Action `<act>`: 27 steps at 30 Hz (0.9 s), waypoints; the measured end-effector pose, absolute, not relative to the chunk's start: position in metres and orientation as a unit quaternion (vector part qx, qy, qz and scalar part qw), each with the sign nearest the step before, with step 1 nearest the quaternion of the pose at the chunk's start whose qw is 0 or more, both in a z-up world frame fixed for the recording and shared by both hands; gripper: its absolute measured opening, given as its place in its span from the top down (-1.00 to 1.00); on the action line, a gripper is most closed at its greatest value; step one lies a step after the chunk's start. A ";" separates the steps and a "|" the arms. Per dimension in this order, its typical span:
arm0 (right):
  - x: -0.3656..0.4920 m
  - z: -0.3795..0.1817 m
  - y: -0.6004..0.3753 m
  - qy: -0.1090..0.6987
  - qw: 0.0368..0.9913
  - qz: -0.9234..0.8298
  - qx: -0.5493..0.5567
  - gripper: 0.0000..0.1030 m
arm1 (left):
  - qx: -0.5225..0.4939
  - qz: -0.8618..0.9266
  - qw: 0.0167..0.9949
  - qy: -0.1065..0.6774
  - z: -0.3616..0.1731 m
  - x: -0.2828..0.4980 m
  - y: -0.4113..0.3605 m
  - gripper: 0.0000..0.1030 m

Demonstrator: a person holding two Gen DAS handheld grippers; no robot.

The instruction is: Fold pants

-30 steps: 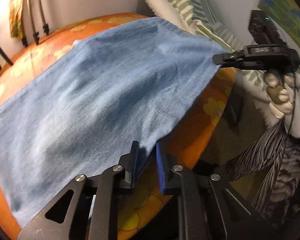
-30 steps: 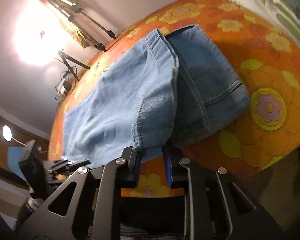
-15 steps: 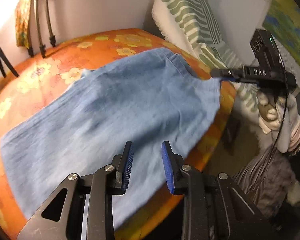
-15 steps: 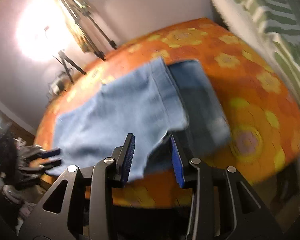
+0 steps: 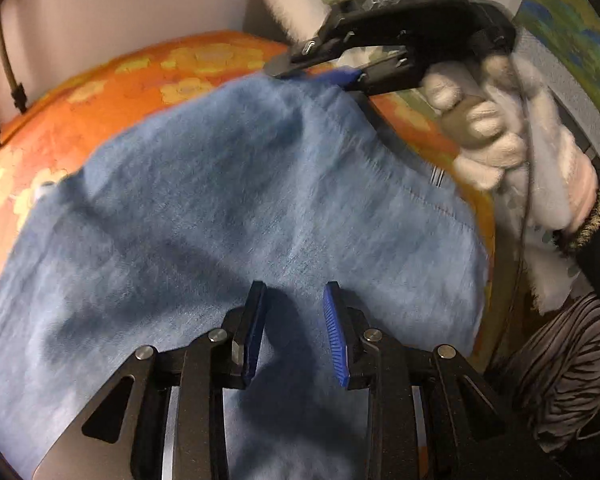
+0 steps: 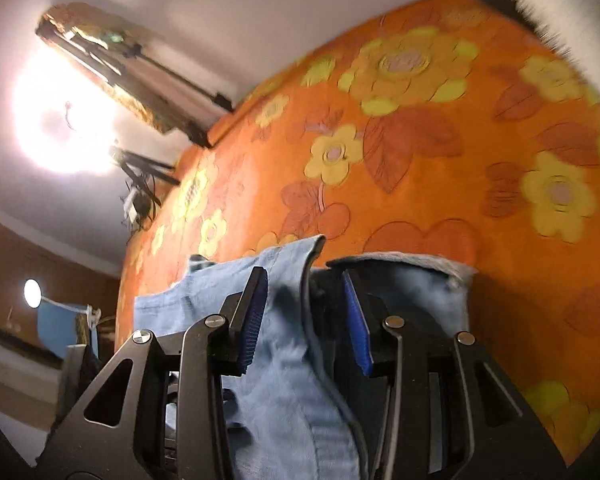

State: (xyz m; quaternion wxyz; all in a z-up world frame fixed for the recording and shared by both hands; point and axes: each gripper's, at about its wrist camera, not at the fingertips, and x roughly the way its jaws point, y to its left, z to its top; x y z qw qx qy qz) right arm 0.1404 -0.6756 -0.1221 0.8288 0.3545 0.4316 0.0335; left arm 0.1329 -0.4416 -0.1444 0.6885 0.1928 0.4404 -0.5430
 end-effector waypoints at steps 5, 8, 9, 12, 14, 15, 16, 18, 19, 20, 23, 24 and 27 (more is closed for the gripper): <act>0.149 -0.126 -0.667 0.420 0.842 0.047 0.335 0.42 | 0.153 -0.544 0.688 0.455 -0.142 0.141 -0.426 0.47; 0.137 -0.108 -0.655 0.398 0.865 0.044 0.303 0.69 | 0.143 -0.538 0.698 0.451 -0.131 0.146 -0.412 0.47; 0.130 -0.099 -0.647 0.388 0.876 0.048 0.282 0.78 | 0.137 -0.535 0.703 0.448 -0.124 0.149 -0.405 0.47; 0.111 -0.074 -0.619 0.363 0.901 0.068 0.226 0.82 | 0.116 -0.525 0.716 0.445 -0.110 0.162 -0.391 0.47; 0.101 -0.064 -0.596 0.362 0.906 0.095 0.199 0.82 | 0.099 -0.511 0.730 0.443 -0.099 0.176 -0.382 0.47; 0.098 -0.062 -0.585 0.365 0.905 0.107 0.188 0.82 | 0.092 -0.505 0.735 0.443 -0.096 0.180 -0.377 0.47; 0.096 -0.062 -0.574 0.370 0.905 0.118 0.176 0.82 | 0.085 -0.498 0.740 0.444 -0.093 0.184 -0.372 0.47; 0.093 -0.069 -0.551 0.389 0.895 0.144 0.162 0.82 | 0.077 -0.486 0.748 0.446 -0.091 0.189 -0.364 0.47; 0.092 -0.073 -0.543 0.397 0.892 0.151 0.156 0.82 | 0.076 -0.482 0.750 0.446 -0.091 0.190 -0.360 0.47; 0.092 -0.080 -0.534 0.407 0.888 0.158 0.147 0.82 | 0.073 -0.478 0.752 0.448 -0.094 0.188 -0.357 0.47; 0.093 -0.103 -0.512 0.447 0.869 0.173 0.126 0.82 | 0.056 -0.469 0.752 0.460 -0.101 0.184 -0.345 0.47; 0.094 -0.111 -0.507 0.467 0.858 0.180 0.120 0.77 | 0.053 -0.466 0.753 0.462 -0.104 0.182 -0.342 0.47; 0.085 -0.115 -0.505 0.482 0.848 0.189 0.112 0.77 | 0.047 -0.463 0.747 0.475 -0.117 0.175 -0.333 0.47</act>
